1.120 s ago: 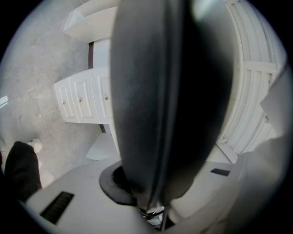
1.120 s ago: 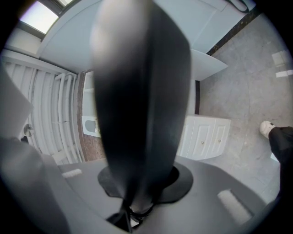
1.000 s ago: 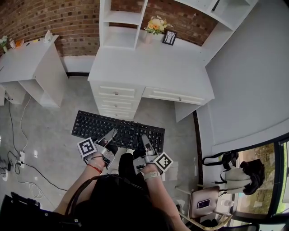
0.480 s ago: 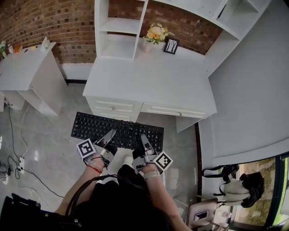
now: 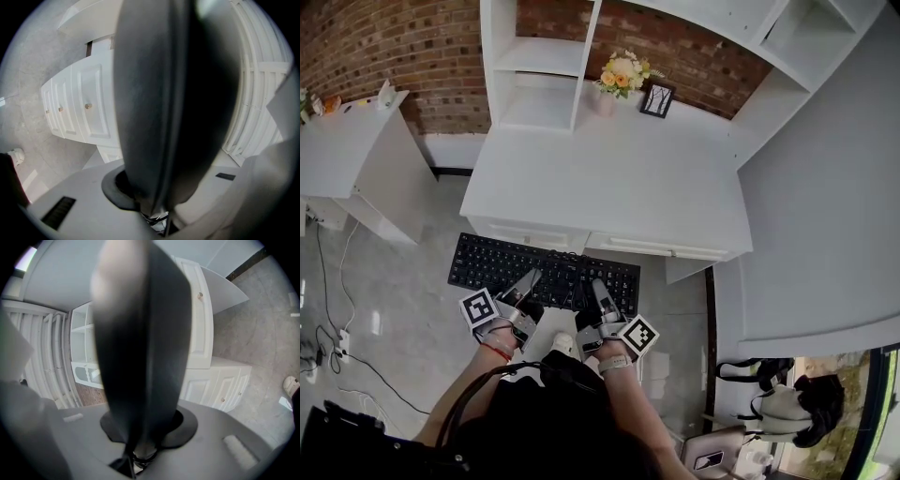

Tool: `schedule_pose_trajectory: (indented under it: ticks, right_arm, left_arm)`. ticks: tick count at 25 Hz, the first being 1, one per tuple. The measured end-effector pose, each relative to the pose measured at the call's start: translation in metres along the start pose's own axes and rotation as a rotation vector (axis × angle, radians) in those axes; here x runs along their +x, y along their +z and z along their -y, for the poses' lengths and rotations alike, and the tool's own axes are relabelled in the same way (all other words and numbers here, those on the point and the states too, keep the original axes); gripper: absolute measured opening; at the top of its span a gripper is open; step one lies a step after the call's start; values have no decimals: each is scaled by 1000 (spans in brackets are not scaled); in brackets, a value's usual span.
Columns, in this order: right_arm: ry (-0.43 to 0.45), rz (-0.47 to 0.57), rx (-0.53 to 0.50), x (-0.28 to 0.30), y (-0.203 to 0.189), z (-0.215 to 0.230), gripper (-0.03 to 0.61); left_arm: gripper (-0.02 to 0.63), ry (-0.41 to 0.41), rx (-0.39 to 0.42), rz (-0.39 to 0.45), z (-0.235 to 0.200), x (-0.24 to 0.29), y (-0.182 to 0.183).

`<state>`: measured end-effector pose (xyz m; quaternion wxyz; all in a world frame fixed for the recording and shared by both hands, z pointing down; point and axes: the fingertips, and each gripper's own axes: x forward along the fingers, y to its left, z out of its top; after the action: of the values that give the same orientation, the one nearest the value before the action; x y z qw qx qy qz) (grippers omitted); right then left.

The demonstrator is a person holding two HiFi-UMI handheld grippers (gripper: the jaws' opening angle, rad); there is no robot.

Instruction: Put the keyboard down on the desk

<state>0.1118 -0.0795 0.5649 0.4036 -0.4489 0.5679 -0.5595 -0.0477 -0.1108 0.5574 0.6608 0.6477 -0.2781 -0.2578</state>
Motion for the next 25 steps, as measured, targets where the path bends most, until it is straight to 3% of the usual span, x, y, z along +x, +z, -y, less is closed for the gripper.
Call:
schedule_pose_trajectory:
  ticks: [25]
  right_arm:
    - [16, -26, 22, 51, 58, 5, 78]
  left_arm:
    - [46, 14, 4, 21, -2, 73, 13]
